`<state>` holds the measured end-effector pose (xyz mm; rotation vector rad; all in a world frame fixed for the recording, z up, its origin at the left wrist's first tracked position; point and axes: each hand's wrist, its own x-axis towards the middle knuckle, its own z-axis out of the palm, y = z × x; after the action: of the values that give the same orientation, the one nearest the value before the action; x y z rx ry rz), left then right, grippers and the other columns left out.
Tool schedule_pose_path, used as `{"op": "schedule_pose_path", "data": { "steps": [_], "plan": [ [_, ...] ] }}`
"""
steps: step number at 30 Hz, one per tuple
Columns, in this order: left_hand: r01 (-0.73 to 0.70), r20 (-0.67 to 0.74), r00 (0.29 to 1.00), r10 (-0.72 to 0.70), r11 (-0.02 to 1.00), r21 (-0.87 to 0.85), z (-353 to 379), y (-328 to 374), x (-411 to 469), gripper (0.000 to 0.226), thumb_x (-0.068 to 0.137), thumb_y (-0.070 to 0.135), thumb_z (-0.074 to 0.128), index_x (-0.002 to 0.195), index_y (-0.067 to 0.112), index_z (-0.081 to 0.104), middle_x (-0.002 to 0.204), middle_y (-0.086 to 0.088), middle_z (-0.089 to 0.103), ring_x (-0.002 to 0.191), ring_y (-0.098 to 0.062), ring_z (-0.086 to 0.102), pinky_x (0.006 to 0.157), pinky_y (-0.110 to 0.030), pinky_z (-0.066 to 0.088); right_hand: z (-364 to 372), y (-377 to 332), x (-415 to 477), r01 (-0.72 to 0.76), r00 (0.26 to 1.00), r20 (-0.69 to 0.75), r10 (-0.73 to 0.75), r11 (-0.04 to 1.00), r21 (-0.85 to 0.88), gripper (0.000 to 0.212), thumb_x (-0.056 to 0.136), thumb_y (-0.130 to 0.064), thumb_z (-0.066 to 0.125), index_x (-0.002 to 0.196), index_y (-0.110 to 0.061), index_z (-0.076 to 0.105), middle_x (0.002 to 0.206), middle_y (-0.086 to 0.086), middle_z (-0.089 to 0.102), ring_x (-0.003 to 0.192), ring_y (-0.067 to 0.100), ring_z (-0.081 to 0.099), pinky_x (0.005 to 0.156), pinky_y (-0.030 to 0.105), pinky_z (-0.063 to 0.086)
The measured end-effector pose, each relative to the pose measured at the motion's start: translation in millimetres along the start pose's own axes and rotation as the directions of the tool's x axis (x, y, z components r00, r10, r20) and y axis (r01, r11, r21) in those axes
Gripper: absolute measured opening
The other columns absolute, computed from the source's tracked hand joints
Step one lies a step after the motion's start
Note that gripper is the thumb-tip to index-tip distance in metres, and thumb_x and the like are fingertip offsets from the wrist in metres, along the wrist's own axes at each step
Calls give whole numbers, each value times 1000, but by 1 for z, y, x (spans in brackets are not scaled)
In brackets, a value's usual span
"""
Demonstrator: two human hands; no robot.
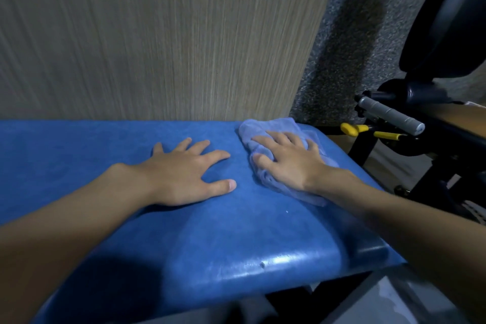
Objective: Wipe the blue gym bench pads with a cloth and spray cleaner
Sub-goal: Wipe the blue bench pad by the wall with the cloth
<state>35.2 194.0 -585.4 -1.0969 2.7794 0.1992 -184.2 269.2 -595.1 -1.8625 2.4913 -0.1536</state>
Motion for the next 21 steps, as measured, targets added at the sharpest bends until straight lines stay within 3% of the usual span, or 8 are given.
{"op": "schedule_pose_path", "data": {
  "steps": [2, 6, 8, 12, 14, 18, 21],
  "plan": [
    [7, -5, 1000, -7, 1000, -4, 0, 1, 0, 79, 80, 89, 24, 151, 54, 9, 167, 8, 0, 154, -22, -3, 118, -62, 4, -2, 0, -41, 36, 999, 25, -36, 999, -7, 55, 93, -64, 21, 146, -51, 20, 161, -16, 14, 148, 18, 6, 116, 58, 6],
    [7, -10, 1000, -7, 1000, -25, -1, 2, -4, 82, 78, 89, 23, 151, 54, 10, 167, 8, 1, 154, -21, -3, 119, -61, 4, -8, 1, -117, 103, 993, 62, -98, 992, -73, 80, 71, -76, -4, 148, -55, 5, 161, -22, -3, 150, 13, -7, 118, 55, 0],
    [-2, -14, 1000, 1, 1000, -31, 0, 0, -6, 89, 70, 94, 16, 150, 56, 11, 167, 8, 2, 154, -19, -3, 118, -62, 4, -9, 2, -128, 110, 992, 65, -105, 991, -80, 78, 72, -76, -5, 147, -56, 3, 161, -23, -5, 150, 13, -9, 118, 54, -1],
    [23, -38, 999, -23, 1000, -9, -5, -4, -7, 81, 77, 90, 20, 149, 56, 11, 167, 10, 2, 154, -18, -3, 118, -63, 6, -11, -4, -102, 85, 994, 69, -80, 994, -72, 84, 66, -76, -5, 147, -56, 6, 161, -23, 0, 149, 12, -4, 117, 53, 2],
    [36, -30, 999, -37, 999, -19, -8, -8, -8, 80, 77, 90, 21, 149, 56, 12, 167, 10, 4, 154, -17, -2, 118, -62, 7, -10, -5, -76, 80, 995, 58, -77, 995, -55, 81, 70, -76, 0, 147, -54, 11, 161, -21, 5, 149, 14, 1, 116, 54, 6],
    [32, -1, 999, -32, 999, 22, -2, -13, -9, 75, 82, 85, 24, 149, 56, 9, 167, 10, -1, 154, -18, -4, 117, -63, 7, -4, -7, -5, 36, 999, 34, -35, 999, -38, 54, 92, -63, 25, 145, -52, 22, 159, -16, 18, 147, 20, 12, 112, 59, 13],
    [28, -5, 1000, -28, 999, 27, 1, -14, -6, 75, 82, 86, 24, 149, 57, 8, 167, 10, -2, 154, -19, -6, 117, -64, 6, -2, -12, 51, -8, 1000, 21, 9, 999, -33, 47, 93, -58, 28, 139, -50, 32, 152, -12, 30, 142, 23, 22, 107, 61, 19]
  ]
}}
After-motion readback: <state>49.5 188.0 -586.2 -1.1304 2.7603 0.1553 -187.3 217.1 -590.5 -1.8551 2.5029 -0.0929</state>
